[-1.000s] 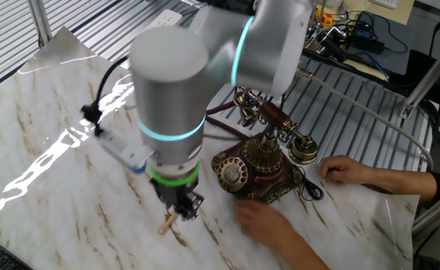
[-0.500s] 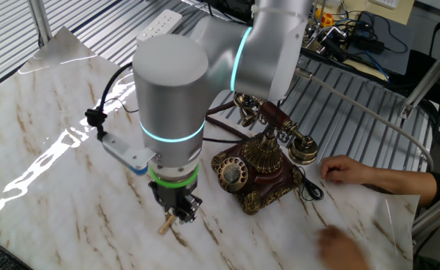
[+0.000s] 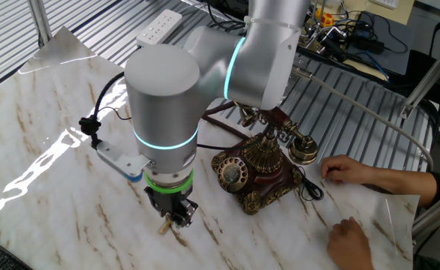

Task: Dial a number on an old rotary phone

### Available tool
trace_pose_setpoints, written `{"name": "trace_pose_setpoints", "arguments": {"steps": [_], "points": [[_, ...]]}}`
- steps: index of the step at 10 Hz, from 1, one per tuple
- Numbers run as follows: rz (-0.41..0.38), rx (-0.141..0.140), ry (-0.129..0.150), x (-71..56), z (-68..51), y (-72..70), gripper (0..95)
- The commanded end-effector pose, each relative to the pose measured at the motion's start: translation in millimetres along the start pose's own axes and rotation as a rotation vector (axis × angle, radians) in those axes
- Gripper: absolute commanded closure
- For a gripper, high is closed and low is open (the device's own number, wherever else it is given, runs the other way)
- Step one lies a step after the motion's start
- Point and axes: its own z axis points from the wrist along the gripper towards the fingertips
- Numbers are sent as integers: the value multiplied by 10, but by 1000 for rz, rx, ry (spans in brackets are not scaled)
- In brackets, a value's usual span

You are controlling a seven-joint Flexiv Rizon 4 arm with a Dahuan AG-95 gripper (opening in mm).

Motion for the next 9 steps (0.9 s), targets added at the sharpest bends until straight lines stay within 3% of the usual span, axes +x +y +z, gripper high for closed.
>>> {"name": "trace_pose_setpoints", "arguments": {"steps": [1, 4, 8, 9], "points": [[-3, -3, 6, -40, 19, -3, 570], [-22, 9, 20, -41, 42, -11, 570], [-28, 6, 62, -47, 40, -13, 570], [-27, 6, 59, -47, 40, -13, 570]]}}
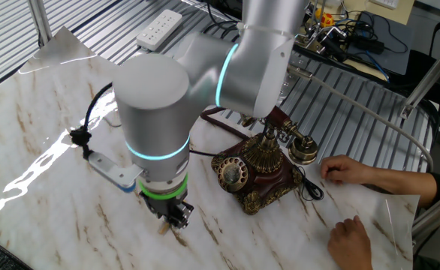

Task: Dial a number on an old rotary phone

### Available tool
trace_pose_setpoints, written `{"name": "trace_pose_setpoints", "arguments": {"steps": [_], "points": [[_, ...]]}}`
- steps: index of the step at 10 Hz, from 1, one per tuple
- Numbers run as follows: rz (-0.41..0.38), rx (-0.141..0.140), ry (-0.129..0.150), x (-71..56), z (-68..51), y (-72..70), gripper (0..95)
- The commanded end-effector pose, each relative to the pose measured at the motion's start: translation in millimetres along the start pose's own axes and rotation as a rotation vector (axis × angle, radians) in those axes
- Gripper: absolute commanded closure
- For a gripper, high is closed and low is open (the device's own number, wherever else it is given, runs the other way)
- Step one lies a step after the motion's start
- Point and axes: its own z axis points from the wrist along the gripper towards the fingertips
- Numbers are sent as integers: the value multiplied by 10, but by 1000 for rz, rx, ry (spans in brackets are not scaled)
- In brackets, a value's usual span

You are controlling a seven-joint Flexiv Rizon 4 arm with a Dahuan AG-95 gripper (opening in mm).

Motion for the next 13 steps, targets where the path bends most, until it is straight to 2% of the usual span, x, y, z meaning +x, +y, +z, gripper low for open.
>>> {"name": "trace_pose_setpoints", "arguments": {"steps": [1, 3, 13], "points": [[0, 2, -6, 15, -10, -5, 760], [-8, 3, 12, 16, -10, -7, 760], [-39, 10, 13, -9, -23, -15, 760]]}}
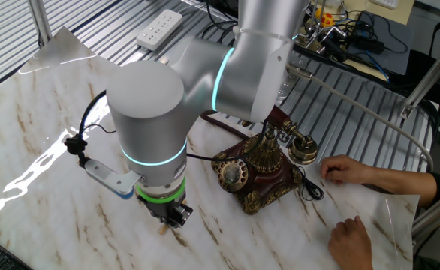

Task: Dial a number on an old rotary phone

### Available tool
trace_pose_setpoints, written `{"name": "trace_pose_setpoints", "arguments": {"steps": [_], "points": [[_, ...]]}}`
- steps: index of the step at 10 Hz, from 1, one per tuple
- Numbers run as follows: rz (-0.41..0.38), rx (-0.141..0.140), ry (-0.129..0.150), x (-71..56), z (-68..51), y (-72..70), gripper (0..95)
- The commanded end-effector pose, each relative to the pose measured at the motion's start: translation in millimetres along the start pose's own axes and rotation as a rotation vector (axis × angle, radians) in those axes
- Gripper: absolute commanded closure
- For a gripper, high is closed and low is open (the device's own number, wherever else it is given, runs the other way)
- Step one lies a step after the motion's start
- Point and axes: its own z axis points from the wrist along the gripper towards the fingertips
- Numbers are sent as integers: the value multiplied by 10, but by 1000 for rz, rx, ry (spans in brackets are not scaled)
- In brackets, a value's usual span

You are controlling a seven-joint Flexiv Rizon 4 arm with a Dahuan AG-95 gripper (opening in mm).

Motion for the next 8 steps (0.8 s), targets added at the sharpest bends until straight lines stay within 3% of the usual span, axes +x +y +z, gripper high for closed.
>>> {"name": "trace_pose_setpoints", "arguments": {"steps": [1, 5, 6, 8], "points": [[-13, 0, -13, 12, -4, 1, 760], [-20, 21, -18, 22, -28, 8, 760], [-20, 26, -4, 8, -93, 13, 760], [-29, 47, 17, 8, -93, 13, 760]]}}
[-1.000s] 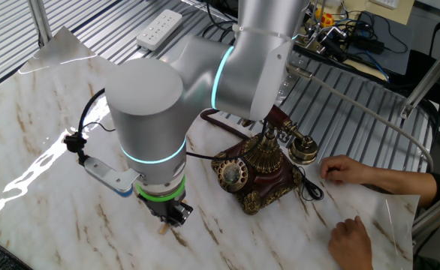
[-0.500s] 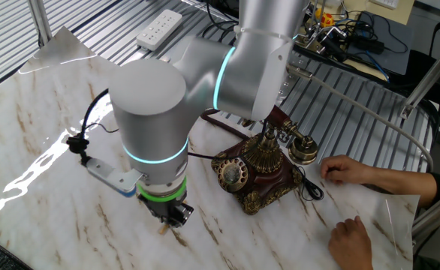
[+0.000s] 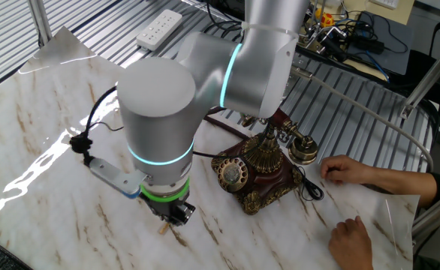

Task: Dial a number on an old rotary phone

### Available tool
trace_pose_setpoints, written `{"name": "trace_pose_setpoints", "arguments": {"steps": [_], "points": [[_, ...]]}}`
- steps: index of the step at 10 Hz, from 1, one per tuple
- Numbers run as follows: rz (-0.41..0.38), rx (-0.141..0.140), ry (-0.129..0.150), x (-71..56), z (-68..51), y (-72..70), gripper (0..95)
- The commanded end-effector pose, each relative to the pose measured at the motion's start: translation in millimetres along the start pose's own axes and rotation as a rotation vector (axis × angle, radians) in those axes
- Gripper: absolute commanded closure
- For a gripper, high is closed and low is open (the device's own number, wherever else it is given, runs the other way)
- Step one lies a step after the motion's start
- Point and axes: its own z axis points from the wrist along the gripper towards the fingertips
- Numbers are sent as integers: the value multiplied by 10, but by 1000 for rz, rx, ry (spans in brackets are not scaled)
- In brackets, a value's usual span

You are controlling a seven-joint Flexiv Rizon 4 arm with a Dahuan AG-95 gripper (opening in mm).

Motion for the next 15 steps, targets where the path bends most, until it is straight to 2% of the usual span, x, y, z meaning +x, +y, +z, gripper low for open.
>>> {"name": "trace_pose_setpoints", "arguments": {"steps": [1, 4, 6, 8, 12, 15], "points": [[-5, 18, 33, -1, 12, -8, 760], [-5, 26, 48, -1, 12, -8, 760], [-4, 38, 70, -1, 12, -8, 760], [-9, 42, 112, -1, 12, -8, 760], [-11, 39, 116, 0, 23, -9, 760], [-12, 37, 112, 7, 91, -27, 760]]}}
